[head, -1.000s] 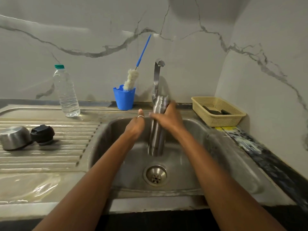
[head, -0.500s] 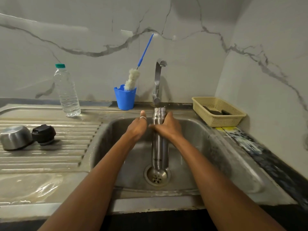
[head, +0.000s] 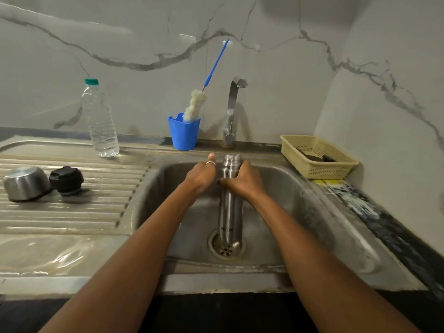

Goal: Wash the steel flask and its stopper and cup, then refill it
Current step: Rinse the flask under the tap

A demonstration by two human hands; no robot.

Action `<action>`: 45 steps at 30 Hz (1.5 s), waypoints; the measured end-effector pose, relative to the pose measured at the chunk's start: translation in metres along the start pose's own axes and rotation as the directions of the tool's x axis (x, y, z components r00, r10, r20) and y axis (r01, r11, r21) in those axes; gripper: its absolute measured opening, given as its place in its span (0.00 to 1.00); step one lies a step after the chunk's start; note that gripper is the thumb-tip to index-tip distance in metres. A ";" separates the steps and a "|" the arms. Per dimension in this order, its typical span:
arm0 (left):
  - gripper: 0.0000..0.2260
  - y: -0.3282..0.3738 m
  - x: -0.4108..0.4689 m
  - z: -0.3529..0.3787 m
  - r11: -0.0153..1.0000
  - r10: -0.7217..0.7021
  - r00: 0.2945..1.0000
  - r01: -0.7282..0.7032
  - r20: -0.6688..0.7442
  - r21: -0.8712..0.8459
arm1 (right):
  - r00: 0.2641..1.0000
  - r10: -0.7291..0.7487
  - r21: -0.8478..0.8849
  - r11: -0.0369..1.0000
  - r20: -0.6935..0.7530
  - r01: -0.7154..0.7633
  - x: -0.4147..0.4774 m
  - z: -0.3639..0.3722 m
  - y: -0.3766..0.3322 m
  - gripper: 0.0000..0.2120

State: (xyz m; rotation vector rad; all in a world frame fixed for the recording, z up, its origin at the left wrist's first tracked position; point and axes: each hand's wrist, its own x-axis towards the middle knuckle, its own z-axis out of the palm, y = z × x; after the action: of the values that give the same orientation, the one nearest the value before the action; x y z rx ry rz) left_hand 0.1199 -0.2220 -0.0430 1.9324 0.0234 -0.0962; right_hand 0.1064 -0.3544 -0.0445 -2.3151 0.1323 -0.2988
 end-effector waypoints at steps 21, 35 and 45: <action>0.26 -0.010 0.000 -0.019 0.829 -0.349 0.926 0.377 0.146 -0.413 | 0.860 0.417 0.835 0.326 0.293 -0.443 0.016 -0.018 0.013 0.17; 0.29 -0.012 0.005 -0.021 0.929 -0.076 0.929 -0.066 -0.363 -0.364 | 0.836 0.496 0.218 0.811 0.236 -0.543 0.014 -0.012 0.021 0.22; 0.40 -0.003 0.003 -0.024 0.887 0.170 0.868 -0.341 -0.466 -0.311 | 0.942 -0.078 -0.232 0.959 0.328 0.160 0.020 0.005 0.023 0.35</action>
State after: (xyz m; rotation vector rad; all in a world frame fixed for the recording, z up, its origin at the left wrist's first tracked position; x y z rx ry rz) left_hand 0.1237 -0.1983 -0.0371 1.5091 0.0675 0.4879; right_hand 0.1272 -0.3704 -0.0611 -2.5996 -0.1402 0.0366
